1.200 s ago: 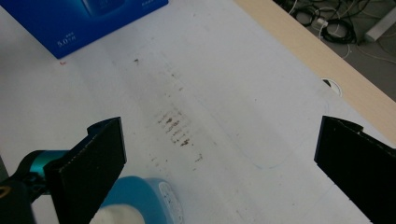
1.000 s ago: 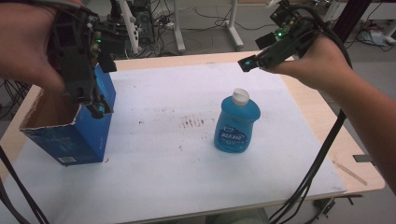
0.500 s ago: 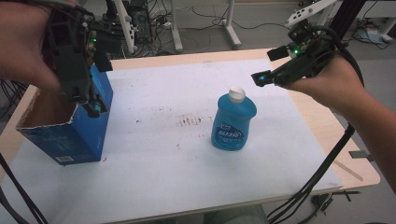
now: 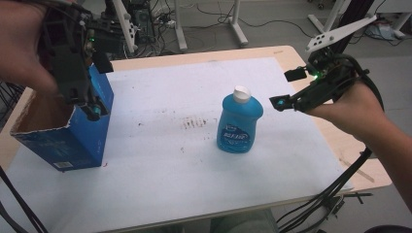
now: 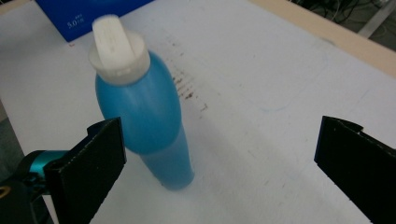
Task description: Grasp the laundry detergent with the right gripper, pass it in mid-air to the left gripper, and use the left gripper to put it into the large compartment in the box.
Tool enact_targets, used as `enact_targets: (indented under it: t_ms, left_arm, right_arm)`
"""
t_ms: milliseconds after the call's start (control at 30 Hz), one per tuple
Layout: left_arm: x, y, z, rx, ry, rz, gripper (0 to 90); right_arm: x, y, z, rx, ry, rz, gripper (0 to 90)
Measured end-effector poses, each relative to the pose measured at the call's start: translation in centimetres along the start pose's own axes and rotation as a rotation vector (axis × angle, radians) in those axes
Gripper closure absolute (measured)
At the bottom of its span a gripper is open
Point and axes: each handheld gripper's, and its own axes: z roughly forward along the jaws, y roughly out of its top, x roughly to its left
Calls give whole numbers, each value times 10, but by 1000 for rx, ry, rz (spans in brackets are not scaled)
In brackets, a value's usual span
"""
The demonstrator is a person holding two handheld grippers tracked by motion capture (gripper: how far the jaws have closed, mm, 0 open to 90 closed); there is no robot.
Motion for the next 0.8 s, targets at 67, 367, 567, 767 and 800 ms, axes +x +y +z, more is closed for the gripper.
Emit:
enact_targets:
  t_ms: [67,367,567,767,800]
  left_arm:
    - [0,0,0,6,-1,3,16]
    - [1,1,1,7,-3,0,17]
    - [1,3,2,8,-6,0,17]
    - [0,4,2,8,-6,-4,17]
    - [0,4,2,8,-6,-4,16]
  right_arm:
    - [1,-8,3,6,5,5,11]
    - [4,-33,6,-12,41,15,11]
    - [9,-45,12,-25,54,9,11]
    - [12,-51,18,-43,72,12,11]
    - [12,-51,18,-43,72,12,11]
